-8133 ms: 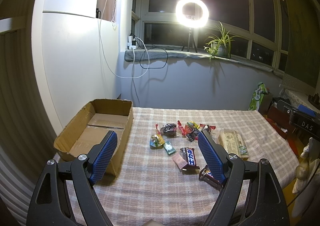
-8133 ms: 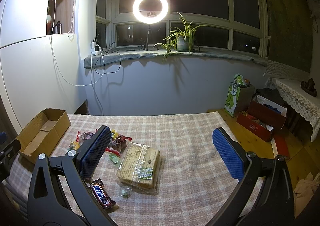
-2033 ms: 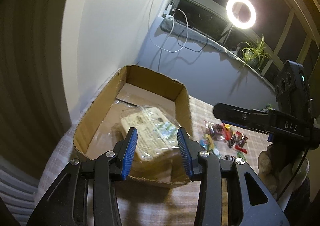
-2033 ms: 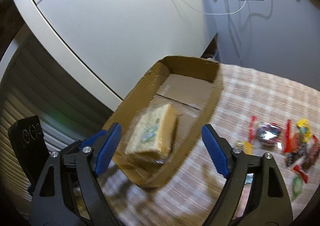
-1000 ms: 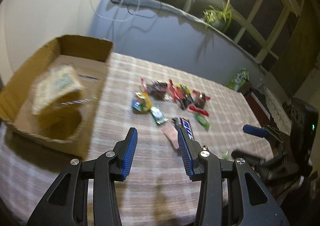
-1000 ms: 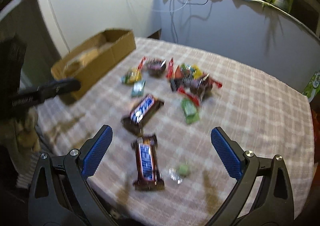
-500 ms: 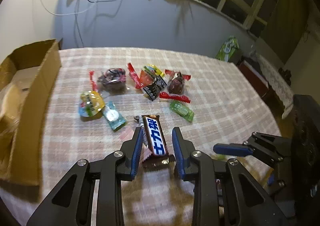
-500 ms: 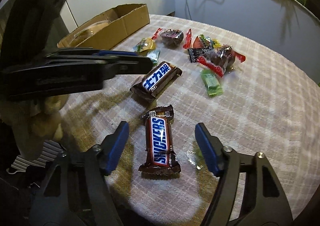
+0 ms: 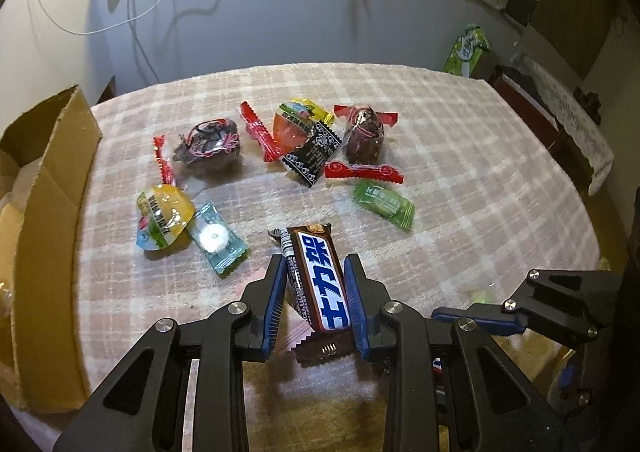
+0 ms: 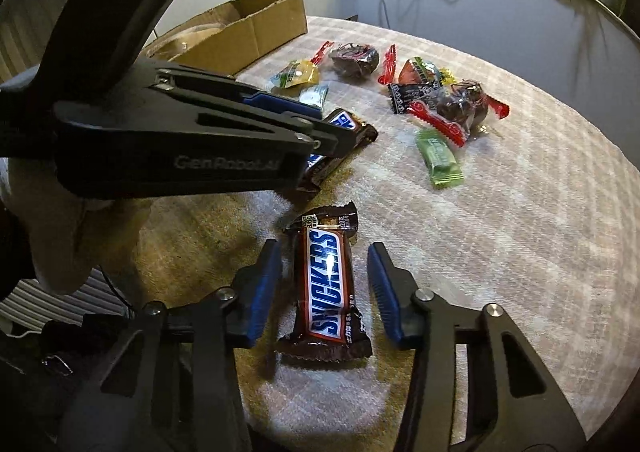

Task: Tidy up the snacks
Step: 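Grasp a Snickers bar with the left tool while the right tool grasps another Snickers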

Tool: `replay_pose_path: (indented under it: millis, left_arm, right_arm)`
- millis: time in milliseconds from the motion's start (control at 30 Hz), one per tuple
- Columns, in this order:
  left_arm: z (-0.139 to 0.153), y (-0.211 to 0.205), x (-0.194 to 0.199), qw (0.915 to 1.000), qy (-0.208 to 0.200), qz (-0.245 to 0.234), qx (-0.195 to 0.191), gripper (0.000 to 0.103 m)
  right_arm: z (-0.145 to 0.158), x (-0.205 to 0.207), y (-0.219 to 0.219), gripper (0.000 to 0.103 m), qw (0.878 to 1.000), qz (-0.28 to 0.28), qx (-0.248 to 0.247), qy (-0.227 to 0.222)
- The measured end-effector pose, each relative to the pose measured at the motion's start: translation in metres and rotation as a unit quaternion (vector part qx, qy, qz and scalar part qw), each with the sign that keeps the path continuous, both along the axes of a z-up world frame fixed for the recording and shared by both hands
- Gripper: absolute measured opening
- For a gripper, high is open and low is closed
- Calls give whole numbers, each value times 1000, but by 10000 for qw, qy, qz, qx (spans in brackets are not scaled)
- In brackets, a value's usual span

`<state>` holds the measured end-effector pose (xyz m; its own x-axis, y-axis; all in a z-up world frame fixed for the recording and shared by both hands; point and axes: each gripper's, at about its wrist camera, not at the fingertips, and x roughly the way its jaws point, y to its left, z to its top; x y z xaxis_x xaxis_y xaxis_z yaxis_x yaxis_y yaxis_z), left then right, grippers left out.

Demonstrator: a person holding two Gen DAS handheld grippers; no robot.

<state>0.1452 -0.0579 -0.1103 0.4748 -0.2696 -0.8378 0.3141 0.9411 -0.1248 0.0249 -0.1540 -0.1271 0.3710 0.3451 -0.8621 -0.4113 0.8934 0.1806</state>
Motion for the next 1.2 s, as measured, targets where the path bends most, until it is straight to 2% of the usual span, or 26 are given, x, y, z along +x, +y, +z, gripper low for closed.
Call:
replay_pose_path:
  millis: [167,400,500,633,733,900,1200]
  left_arm:
    - [-2,-1,7,9999,85,-71,-29,28]
    - [-1,-4,7,9998,96,-172,69,29]
    - [-4,-6,10,9996,197,-146,119,34]
    - [-11,-13,9,9991,151,-205,331,34]
    - [-12,-16,9,9991,72,-184,368,27]
    - [-7,-12,8,9998,12,-85,176,27]
    - [30,16,-3,9978,-279,176,-583,27]
  right_arm:
    - [-2,-1,3,45,9999,45,-91,-43]
    - [-3,2,1,32,9999,2,-128,-2]
    - [-1,0,0,31,9999,-14,-122,3]
    - [0,-3,-1,31,9999,-18,-124,-5]
    - [0,-3,-2,30,10000,-42,-88,2]
    - [1,-4,-2,30,10000,-73,-63,1]
    - [21,-4,-12,30,9993,-308,144,-130]
